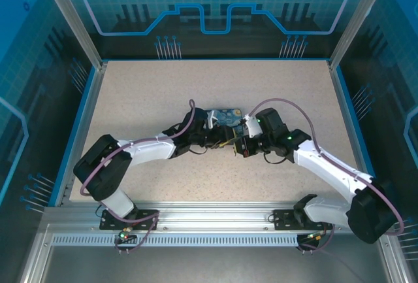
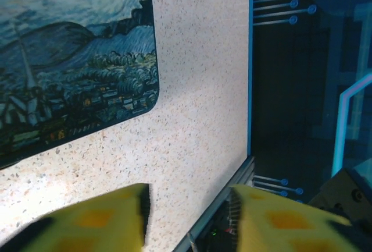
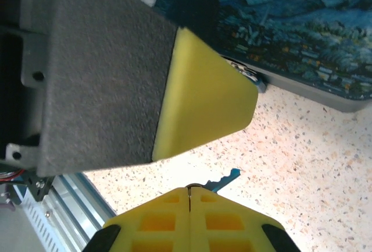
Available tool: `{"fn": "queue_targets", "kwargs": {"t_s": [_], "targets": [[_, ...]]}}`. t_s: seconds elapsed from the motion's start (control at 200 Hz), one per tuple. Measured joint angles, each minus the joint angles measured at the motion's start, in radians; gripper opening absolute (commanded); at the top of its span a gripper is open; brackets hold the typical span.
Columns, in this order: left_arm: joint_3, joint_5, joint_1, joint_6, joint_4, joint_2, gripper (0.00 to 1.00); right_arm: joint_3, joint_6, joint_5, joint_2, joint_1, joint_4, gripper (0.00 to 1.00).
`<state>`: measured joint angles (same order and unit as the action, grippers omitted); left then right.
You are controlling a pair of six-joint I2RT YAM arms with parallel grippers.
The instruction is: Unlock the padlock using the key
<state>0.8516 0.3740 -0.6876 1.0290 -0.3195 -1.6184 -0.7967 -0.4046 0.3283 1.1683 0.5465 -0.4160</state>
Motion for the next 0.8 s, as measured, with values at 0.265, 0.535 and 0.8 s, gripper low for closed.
{"fn": "queue_targets", "kwargs": {"t_s": [0.265,0.535,0.8], "targets": [[0.021,0.029,0.072,-0.063,0.144,0.068,0.69,0.027,0.111,0.099,-0.064,-0.024,0.054,0.0],[0.093,0.096,0.085,-0.097,0.248,0.069,0.69,0.064,0.169,0.156,-0.093,-0.024,0.138,0.0],[0.095,0.175,0.085,-0.068,0.232,0.069,0.67,0.064,0.178,0.162,-0.099,-0.024,0.191,0.0]]}}
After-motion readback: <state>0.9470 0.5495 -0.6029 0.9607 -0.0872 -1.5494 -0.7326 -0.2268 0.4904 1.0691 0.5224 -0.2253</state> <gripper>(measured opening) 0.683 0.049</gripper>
